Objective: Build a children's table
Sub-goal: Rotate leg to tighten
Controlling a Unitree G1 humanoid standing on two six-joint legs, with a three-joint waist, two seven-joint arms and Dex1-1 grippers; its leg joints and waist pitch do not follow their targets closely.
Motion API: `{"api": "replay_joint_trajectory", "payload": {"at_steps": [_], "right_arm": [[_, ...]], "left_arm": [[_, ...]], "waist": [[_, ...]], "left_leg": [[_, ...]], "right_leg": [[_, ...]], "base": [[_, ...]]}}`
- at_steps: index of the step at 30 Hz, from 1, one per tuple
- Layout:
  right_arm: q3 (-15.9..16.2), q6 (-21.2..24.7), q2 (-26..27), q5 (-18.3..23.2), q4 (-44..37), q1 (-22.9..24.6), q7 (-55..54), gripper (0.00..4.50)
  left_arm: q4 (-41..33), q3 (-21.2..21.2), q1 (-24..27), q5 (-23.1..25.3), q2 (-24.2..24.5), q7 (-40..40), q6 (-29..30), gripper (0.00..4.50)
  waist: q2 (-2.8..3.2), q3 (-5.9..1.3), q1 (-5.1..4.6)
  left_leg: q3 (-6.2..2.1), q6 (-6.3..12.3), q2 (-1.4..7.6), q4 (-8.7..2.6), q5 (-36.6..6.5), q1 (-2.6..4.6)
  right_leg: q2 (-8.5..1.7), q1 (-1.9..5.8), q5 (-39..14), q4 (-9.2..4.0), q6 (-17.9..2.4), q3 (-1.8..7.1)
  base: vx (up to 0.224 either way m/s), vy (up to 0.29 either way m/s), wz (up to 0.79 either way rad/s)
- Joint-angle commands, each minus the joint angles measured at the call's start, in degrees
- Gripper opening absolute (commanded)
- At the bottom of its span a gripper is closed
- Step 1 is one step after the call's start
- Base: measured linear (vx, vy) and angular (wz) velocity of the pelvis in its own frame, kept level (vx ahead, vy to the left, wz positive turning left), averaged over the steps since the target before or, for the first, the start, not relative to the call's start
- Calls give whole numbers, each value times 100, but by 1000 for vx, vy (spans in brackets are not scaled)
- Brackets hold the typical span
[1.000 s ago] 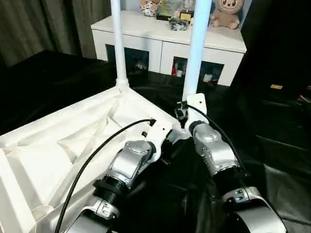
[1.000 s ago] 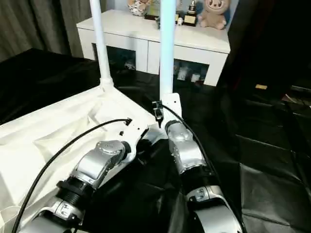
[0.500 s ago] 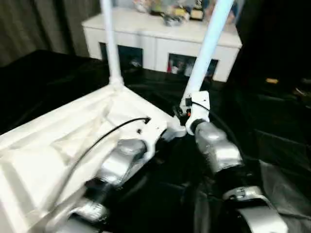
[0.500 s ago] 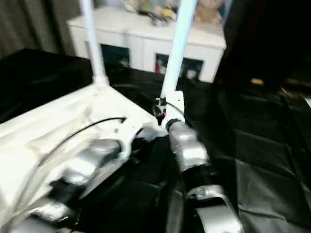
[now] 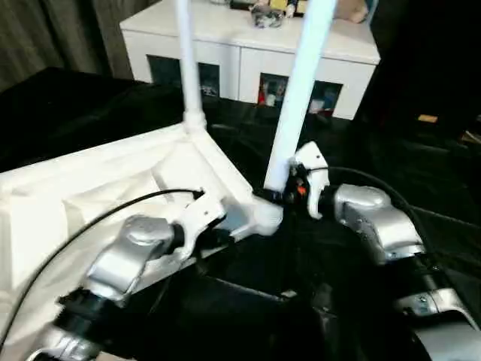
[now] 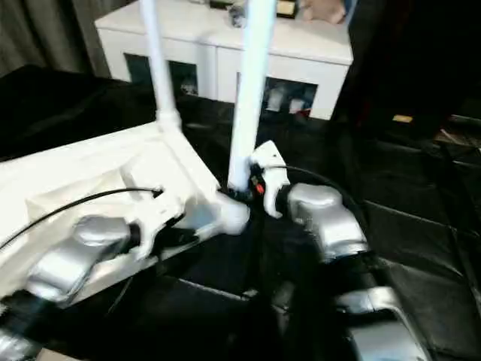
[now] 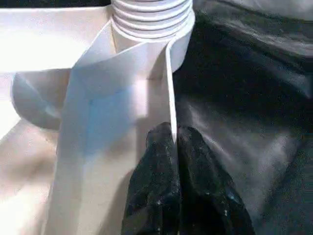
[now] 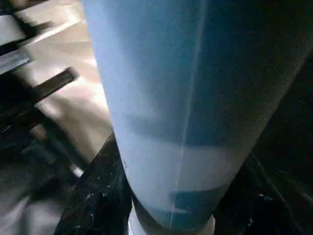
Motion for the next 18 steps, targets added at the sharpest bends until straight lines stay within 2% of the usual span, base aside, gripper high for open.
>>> {"api": "replay_joint_trajectory", "payload": {"at_steps": [1, 3, 6, 7, 13, 15, 17, 18], "right_arm": [[598, 737, -256, -449, 717, 579, 136, 183], [689, 732, -283, -517, 698, 627, 204, 183], [717, 821, -243, -511, 704, 646, 145, 183], [719, 831, -228, -514, 719, 647, 118, 183], [746, 826, -151, -593, 791, 705, -73, 183], [692, 789, -115, -612, 792, 724, -232, 183], [360, 791, 112, -643, 1036, 634, -966, 183], [243, 783, 192, -656, 1131, 597, -1231, 183]], "left_arm": [[-436, -76, 5, -268, 69, -535, -164, 0], [-422, -29, 11, -268, 117, -564, -148, 0], [-440, -28, 8, -310, 150, -568, -112, 0], [-441, -31, 4, -321, 154, -566, -106, 0], [-379, -36, -46, -362, 146, -580, -90, 0], [-318, -30, -69, -346, 121, -565, -90, 0], [-109, 24, -119, -261, -47, -259, 14, 0], [-20, 48, -143, -216, -121, -116, 43, 0]], "waist": [[85, -115, 22], [82, -109, 42], [82, -107, 61], [96, -114, 72], [89, -141, 71], [85, -142, 70], [83, -137, 65], [79, -111, 55]], "left_leg": [[4, 235, 233, -352, -588, -37], [9, 194, 248, -361, -652, -29], [16, 144, 242, -356, -644, -29], [14, 137, 237, -348, -574, -30], [20, 168, 209, -310, -327, -37], [19, 159, 206, -309, -359, -39], [21, 123, 204, -315, -422, -32], [18, 58, 199, -340, -574, -38]], "right_leg": [[-432, 251, 765, -303, -1472, 251], [-446, 236, 424, -310, -1454, 265], [-444, 228, 272, -313, -1433, 274], [-442, 229, 355, -300, -1427, 277], [-424, 248, 842, -259, -1454, 269], [-427, 254, 789, -260, -1447, 270], [-428, 248, 680, -266, -1430, 273], [-433, 243, 394, -294, -1395, 276]], "base": [[0, 0, 0], [0, 0, 0], [0, 0, 0], [0, 0, 0], [0, 0, 0], [0, 0, 0], [0, 0, 0], [0, 0, 0]]}}
